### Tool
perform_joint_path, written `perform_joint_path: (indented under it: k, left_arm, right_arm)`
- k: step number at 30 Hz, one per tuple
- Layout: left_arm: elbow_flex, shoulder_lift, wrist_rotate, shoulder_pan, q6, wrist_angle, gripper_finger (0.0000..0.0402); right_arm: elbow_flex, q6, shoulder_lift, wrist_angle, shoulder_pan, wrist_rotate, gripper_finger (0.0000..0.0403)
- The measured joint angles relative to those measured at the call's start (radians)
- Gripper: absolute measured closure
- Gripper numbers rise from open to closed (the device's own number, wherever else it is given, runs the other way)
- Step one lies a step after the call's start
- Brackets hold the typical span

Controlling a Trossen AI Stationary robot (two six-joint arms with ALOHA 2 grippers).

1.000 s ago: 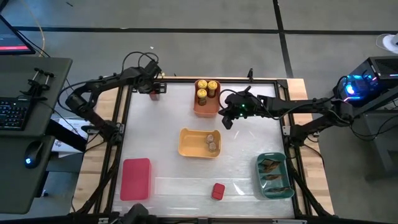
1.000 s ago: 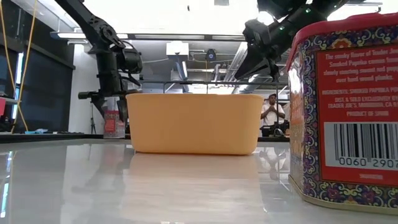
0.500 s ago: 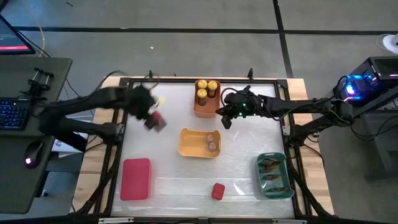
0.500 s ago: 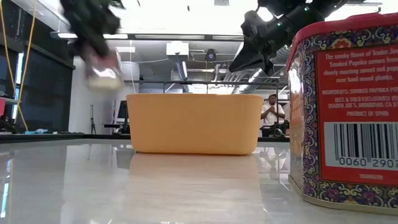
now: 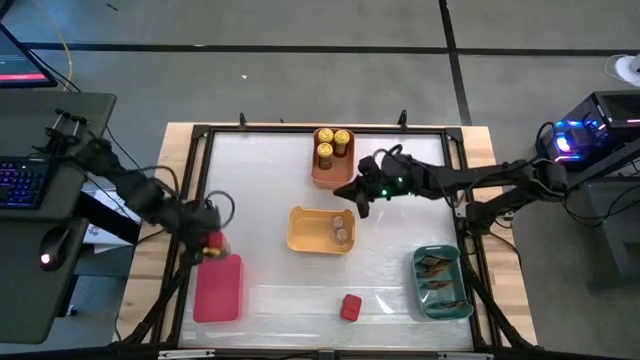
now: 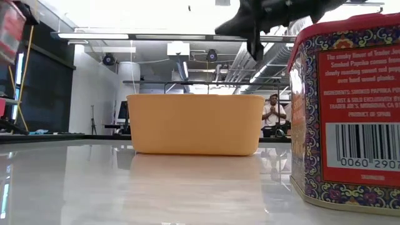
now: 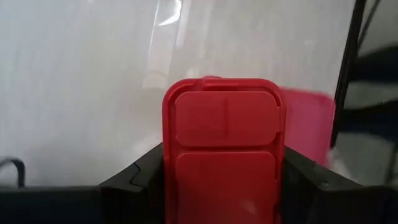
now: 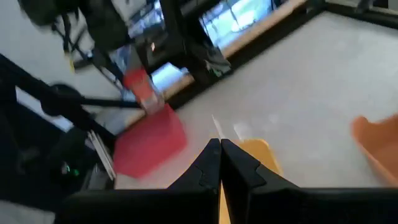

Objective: Sort spices by type
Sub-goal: Put the top red seasoning can into the red bin

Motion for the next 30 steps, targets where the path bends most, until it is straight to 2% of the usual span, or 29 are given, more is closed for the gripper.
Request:
perform_joint_path:
  k: [2,7,10,12,16,21,30]
  left_arm:
    - [0.0,0.032,-0.014,-0.058,0.047,0.011,0.0215]
    - [0.0,0.11,-0.085,-0.164,0.049,0.012,0.0215]
    - [-0.005,0.142,-0.111,-0.234,0.044,0.028,0.0215]
    - [-0.025,0.148,-0.117,-0.277,0.024,0.097,0.0215]
    - [-0.104,0.151,-0.12,-0.344,-0.073,0.261,0.0215]
    - [-0.208,0.167,-0.162,-0.357,-0.227,0.255,0.0215]
    - [-0.247,0.249,-0.164,-0.357,-0.198,0.283,0.0215]
  right_arm:
    - [0.0,0.03,0.0,0.038,0.042,0.071,0.0403]
    - [0.0,0.137,0.0,0.064,0.134,0.261,0.0403]
    - [0.0,0.175,0.0,0.064,0.176,0.334,0.0403]
    - [0.0,0.185,0.0,0.063,0.195,0.364,0.0403]
    - [0.0,0.189,0.0,0.063,0.217,0.39,0.0403]
    - [0.0,0.165,0.0,0.062,0.221,0.385,0.0403]
    - [0.0,0.106,0.0,0.023,0.218,0.381,0.0403]
